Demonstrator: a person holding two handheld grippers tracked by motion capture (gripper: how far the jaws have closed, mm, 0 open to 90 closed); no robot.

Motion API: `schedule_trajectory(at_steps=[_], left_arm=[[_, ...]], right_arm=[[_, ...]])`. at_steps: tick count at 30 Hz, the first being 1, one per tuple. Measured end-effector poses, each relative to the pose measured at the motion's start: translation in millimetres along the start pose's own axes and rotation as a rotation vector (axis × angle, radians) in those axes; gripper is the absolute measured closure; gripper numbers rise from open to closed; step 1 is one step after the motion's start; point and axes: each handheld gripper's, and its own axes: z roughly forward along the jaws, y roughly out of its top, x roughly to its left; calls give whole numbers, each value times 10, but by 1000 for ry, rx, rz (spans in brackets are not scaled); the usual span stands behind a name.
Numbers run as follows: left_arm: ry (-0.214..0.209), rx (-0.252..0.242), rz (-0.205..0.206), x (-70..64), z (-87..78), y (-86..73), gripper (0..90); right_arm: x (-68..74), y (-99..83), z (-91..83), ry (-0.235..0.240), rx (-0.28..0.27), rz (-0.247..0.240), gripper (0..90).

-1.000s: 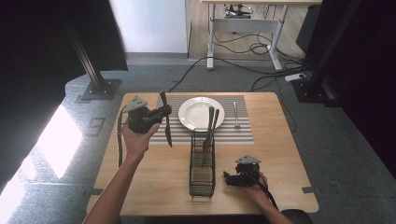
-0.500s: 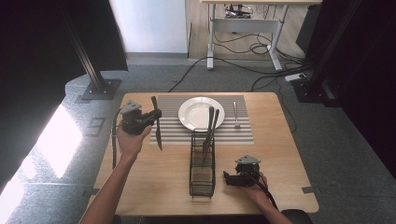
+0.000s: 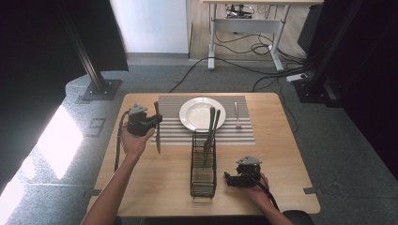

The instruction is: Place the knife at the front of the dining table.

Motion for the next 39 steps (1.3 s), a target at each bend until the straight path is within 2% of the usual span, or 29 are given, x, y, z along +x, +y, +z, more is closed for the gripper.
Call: schedule_trajectory(at_steps=[6, 9, 12, 24, 32, 39], left_arm=[[35, 24, 16, 52, 64, 88, 835], [31, 24, 3, 64, 85, 123, 835], [39, 37, 14, 50, 125, 137, 835], [47, 73, 3, 24, 344, 181, 835], [63, 94, 7, 48, 482, 167, 836], [78, 107, 16, 67, 585, 228, 836]], right_arm=[[-1, 2, 0, 2, 2, -1, 79], [-1, 3, 1, 2, 2, -1, 80], [-1, 3, 0, 2, 2, -1, 80], [-2, 6, 0, 4, 3, -4, 85], [-2, 9, 3, 8, 2, -7, 85], [0, 9, 6, 8, 0, -7, 83]])
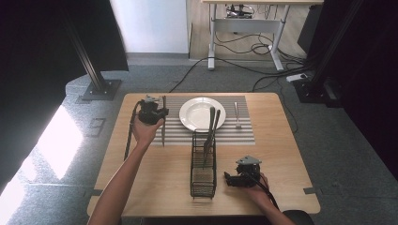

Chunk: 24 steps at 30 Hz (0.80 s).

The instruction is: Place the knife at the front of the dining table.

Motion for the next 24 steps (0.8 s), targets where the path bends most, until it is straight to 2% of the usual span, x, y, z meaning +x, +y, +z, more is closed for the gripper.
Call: schedule_trajectory(at_steps=[8, 24], left_arm=[[10, 2, 2, 10, 123, 48, 836], [25, 5, -35, 136, 372, 140, 835]], right_arm=[[1, -1, -1, -1, -1, 1, 84], [4, -3, 4, -1, -5, 1, 81]])
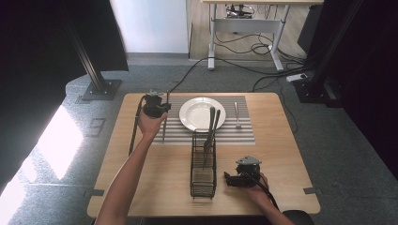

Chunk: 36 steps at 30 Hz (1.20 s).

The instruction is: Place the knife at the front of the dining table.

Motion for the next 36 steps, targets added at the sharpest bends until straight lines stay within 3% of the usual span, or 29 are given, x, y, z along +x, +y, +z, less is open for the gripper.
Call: schedule_trajectory(at_steps=[11, 15, 18, 29, 36], left_arm=[[15, 26, -27, 71, 218, -21, 834], [14, 29, -77, 197, 386, -63, 831], [8, 31, -95, 224, 423, -79, 830], [35, 109, -83, 247, 662, -191, 833], [50, 126, -114, 305, 708, -219, 833]], right_arm=[[2, 2, 3, 0, -1, 1, 80], [3, 2, 3, -1, -1, 1, 80], [1, 2, 4, 1, -1, 1, 80], [1, 2, 5, 1, -2, 0, 80], [3, 2, 2, 0, -2, 0, 83]])
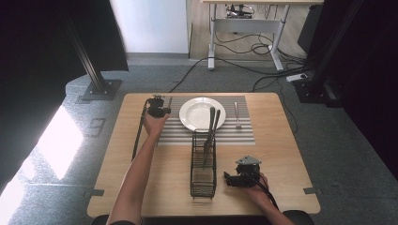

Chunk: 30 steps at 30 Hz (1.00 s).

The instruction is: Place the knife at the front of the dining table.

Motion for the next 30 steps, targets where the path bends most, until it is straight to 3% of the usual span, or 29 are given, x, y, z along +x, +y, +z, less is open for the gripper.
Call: schedule_trajectory(at_steps=[20, 30], left_arm=[[38, 92, 2, 48, 246, -126, 833], [48, 106, -1, 72, 273, -180, 832]], right_arm=[[1, -3, -3, 1, -1, 0, 85], [3, -5, -5, 3, -1, 0, 86]])
